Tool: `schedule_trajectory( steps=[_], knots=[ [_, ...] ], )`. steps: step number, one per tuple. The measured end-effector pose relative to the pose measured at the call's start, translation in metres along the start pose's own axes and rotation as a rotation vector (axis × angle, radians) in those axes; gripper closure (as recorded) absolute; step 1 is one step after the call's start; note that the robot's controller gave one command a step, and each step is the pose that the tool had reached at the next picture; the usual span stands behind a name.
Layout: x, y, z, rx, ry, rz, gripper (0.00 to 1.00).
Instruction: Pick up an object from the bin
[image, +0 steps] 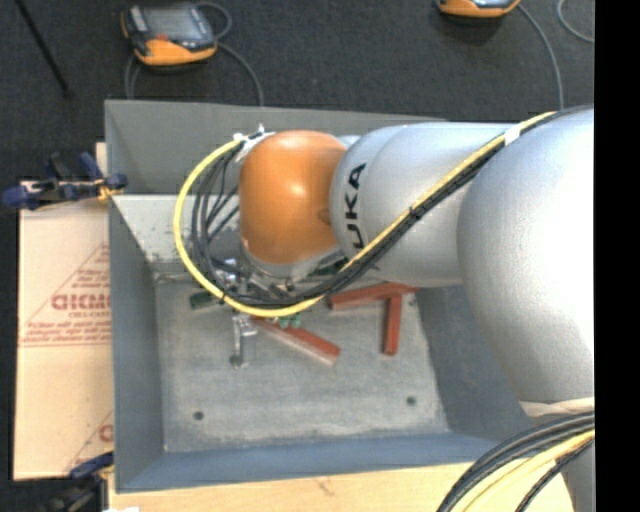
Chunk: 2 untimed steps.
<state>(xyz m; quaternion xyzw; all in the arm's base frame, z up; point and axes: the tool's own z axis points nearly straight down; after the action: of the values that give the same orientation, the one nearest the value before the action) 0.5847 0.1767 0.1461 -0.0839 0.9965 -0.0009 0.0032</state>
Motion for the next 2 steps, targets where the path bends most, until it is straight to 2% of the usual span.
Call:
schedule_trajectory(
  steps=[1,2],
  knots=[
    [-0.03,-0.013,-0.018,-0.003,0.008,0.021,0.0],
    [-0.046,-0.034,0.001,-0.002,-0.009,-0.034,0.0]
  ],
)
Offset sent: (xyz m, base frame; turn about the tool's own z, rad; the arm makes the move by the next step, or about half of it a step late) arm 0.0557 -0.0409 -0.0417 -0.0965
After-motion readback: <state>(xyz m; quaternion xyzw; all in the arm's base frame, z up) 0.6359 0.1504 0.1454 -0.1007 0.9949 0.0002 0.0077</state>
